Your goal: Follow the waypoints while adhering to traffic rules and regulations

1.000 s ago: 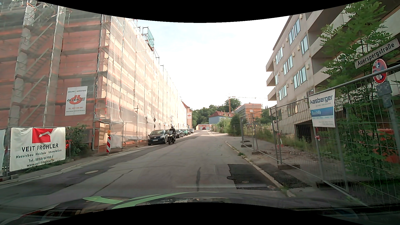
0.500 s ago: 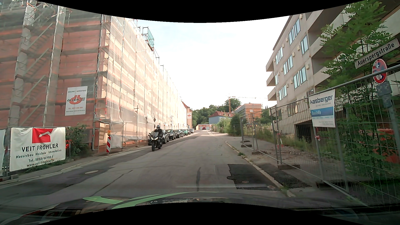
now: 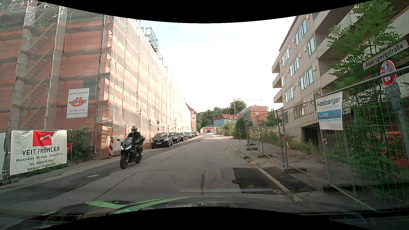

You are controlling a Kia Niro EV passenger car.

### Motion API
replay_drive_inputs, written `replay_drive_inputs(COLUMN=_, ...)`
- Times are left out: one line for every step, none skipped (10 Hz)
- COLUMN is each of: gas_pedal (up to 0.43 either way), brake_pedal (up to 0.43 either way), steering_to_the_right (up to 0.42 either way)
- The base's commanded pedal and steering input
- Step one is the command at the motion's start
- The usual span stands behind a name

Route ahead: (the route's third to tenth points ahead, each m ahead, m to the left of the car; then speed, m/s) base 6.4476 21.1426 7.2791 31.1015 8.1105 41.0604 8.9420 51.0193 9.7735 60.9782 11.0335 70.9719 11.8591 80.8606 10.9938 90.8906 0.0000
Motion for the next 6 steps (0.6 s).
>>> replay_drive_inputs(gas_pedal=0.421, brake_pedal=0.0, steering_to_the_right=0.0)
replay_drive_inputs(gas_pedal=0.579, brake_pedal=0.0, steering_to_the_right=0.001)
replay_drive_inputs(gas_pedal=0.591, brake_pedal=0.0, steering_to_the_right=0.0)
replay_drive_inputs(gas_pedal=0.579, brake_pedal=0.0, steering_to_the_right=-0.002)
replay_drive_inputs(gas_pedal=0.579, brake_pedal=0.0, steering_to_the_right=-0.008)
replay_drive_inputs(gas_pedal=0.559, brake_pedal=0.0, steering_to_the_right=-0.02)
